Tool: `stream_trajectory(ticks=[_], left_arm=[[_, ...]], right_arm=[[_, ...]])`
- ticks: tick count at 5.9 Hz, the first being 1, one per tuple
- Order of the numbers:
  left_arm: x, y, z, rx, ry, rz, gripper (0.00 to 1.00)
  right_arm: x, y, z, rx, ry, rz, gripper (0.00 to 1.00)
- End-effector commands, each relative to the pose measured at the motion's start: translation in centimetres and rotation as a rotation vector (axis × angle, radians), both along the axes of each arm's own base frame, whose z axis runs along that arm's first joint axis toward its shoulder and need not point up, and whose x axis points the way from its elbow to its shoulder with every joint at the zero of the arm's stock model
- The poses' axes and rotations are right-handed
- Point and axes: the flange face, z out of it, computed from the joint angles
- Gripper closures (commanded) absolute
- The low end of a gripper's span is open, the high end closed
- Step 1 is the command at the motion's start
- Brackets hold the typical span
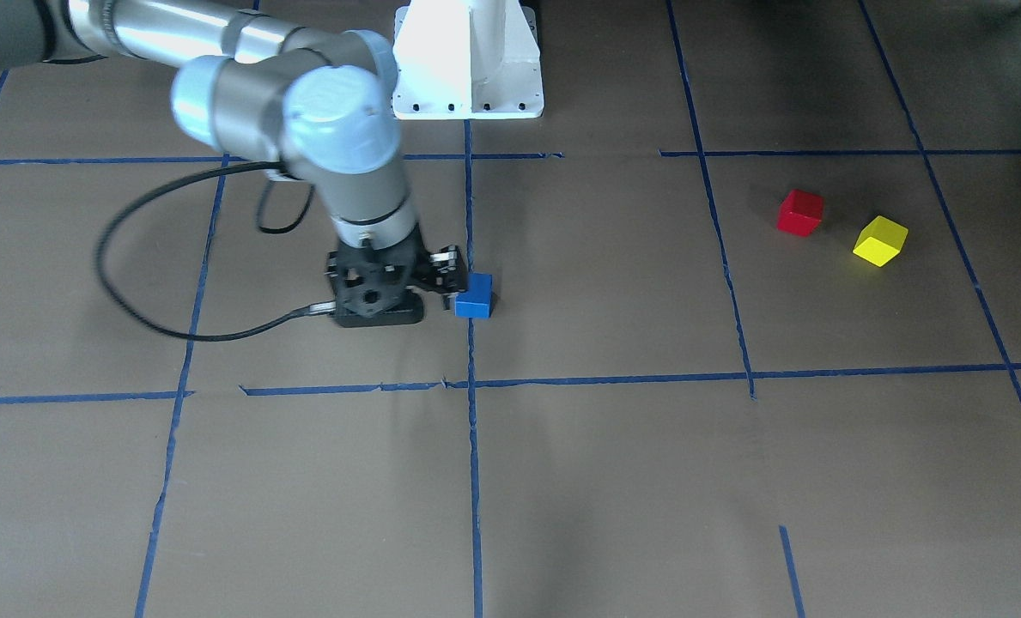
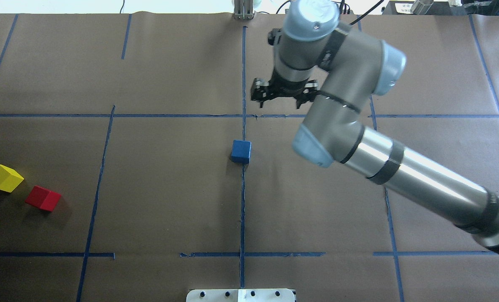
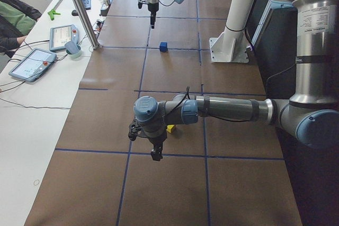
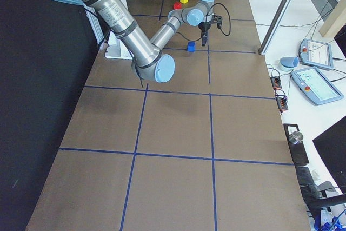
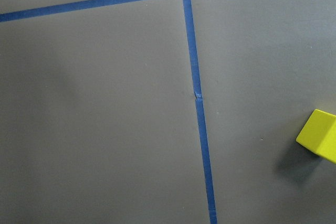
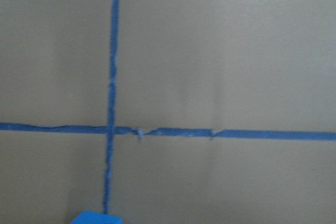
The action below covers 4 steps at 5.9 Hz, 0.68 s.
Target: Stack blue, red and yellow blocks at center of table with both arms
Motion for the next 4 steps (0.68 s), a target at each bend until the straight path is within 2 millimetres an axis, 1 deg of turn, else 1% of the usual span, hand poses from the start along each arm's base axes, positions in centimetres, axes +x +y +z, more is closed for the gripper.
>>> stream_trajectory(ticks=[1, 2, 3, 4], left_arm=[[0.2, -0.1, -0.2, 0.002, 0.002, 0.000, 0.00], [0.4, -1.4, -1.5, 0.042, 0.004, 0.002, 0.00], [0.4, -1.7, -1.6, 0.048, 0.001, 0.002, 0.00], [0.5, -2.5, -2.8, 0.072, 0.001, 0.001, 0.00]], right_arm=[[14.8, -2.4, 11.0, 0.143, 0.044, -0.124, 0.00], [22.7, -2.8, 17.7, 0.189, 0.053, -0.201, 0.00], [30.6, -1.4, 25.4, 0.242, 0.070, -0.281, 0.00], [38.6, 1.6, 32.1, 0.263, 0.077, -0.313, 0.00]])
